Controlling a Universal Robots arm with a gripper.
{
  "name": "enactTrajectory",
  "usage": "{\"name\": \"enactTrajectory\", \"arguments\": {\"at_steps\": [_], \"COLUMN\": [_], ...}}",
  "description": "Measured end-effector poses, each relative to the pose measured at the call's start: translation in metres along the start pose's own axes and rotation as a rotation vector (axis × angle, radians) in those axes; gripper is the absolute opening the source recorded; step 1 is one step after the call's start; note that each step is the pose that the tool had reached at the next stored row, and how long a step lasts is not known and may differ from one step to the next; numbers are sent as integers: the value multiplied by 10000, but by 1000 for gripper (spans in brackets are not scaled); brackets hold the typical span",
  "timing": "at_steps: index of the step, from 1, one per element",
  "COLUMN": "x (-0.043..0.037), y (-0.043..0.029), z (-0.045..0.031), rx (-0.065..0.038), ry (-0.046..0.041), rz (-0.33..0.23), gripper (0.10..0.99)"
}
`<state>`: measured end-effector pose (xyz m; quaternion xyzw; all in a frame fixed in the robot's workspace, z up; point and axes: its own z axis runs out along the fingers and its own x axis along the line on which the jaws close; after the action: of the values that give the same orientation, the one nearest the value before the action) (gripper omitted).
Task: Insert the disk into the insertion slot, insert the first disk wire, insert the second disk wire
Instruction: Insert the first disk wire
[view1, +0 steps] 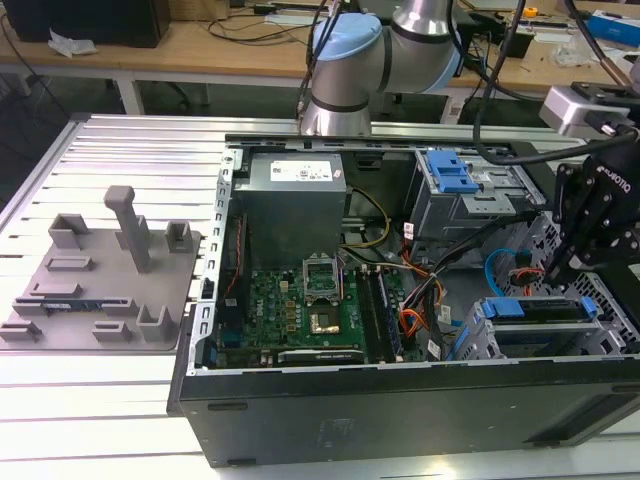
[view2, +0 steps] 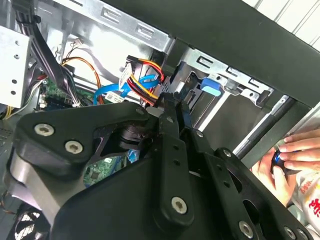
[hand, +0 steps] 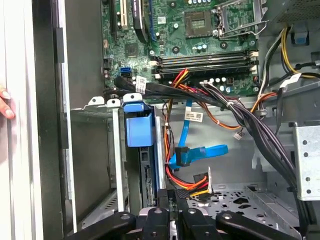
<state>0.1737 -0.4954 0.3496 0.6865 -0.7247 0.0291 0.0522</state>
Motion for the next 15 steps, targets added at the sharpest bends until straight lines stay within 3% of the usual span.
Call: {"name": "enactTrajectory", "arguments": {"at_steps": [2, 7, 8, 10, 12, 13, 15], "x": [10, 44, 51, 99, 99, 103, 172], "y": [15, -6, -12, -16, -16, -16, -17], "z": [2, 4, 5, 13, 11, 11, 20], "rx": [55, 57, 59, 56, 56, 56, 44], "ry": [-25, -98, -121, -246, -247, -293, -584], "rz": [6, -64, -90, -129, -129, -129, -140], "gripper": [165, 165, 165, 165, 165, 165, 165]}}
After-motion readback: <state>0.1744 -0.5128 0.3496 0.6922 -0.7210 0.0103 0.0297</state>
